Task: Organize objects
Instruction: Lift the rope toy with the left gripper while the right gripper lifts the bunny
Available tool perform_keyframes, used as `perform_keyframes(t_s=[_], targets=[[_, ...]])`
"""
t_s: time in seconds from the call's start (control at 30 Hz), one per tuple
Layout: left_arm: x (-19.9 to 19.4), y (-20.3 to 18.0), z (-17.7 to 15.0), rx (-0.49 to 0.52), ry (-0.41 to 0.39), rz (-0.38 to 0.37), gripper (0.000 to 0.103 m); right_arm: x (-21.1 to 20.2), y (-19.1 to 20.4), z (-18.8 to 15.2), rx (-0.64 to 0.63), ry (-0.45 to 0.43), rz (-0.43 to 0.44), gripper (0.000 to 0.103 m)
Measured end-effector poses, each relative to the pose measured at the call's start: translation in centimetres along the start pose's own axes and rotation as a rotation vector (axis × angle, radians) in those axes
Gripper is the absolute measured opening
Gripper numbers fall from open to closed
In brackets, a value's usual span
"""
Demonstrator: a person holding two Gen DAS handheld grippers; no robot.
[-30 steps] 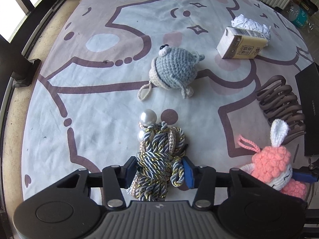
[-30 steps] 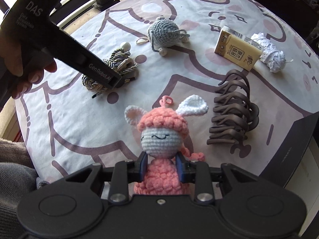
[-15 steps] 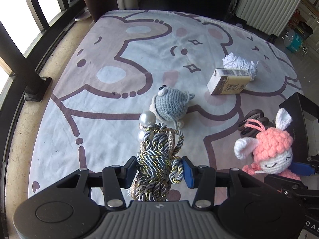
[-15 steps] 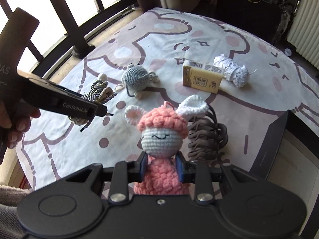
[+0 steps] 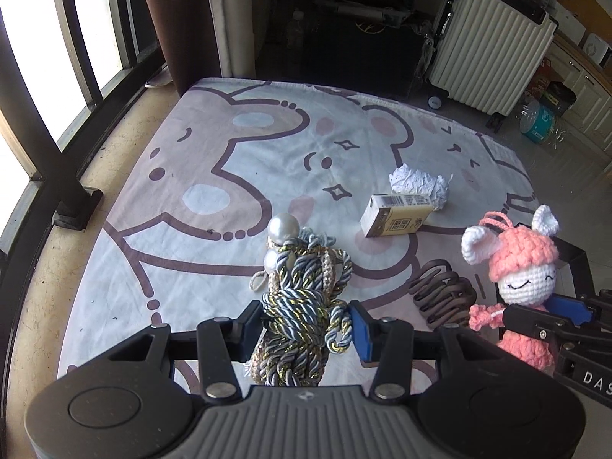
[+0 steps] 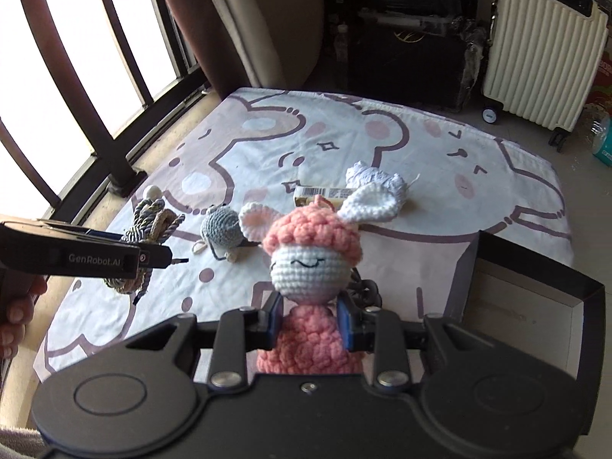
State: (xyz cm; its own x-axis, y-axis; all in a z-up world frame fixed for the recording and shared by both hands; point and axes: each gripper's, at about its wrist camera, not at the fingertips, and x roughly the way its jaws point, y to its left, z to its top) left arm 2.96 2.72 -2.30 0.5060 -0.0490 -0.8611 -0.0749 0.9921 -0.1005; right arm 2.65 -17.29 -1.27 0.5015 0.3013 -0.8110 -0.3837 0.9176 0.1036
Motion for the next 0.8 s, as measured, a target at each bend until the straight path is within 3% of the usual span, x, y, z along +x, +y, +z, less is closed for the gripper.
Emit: perform_keyframes(t_s=[0.8], targets=[[-4.5, -3.0, 0.4, 0.117, -0.148, -0.005, 0.049, -4.6, -2.7, 0.2, 0.153, -0.129, -0.116, 0.031]])
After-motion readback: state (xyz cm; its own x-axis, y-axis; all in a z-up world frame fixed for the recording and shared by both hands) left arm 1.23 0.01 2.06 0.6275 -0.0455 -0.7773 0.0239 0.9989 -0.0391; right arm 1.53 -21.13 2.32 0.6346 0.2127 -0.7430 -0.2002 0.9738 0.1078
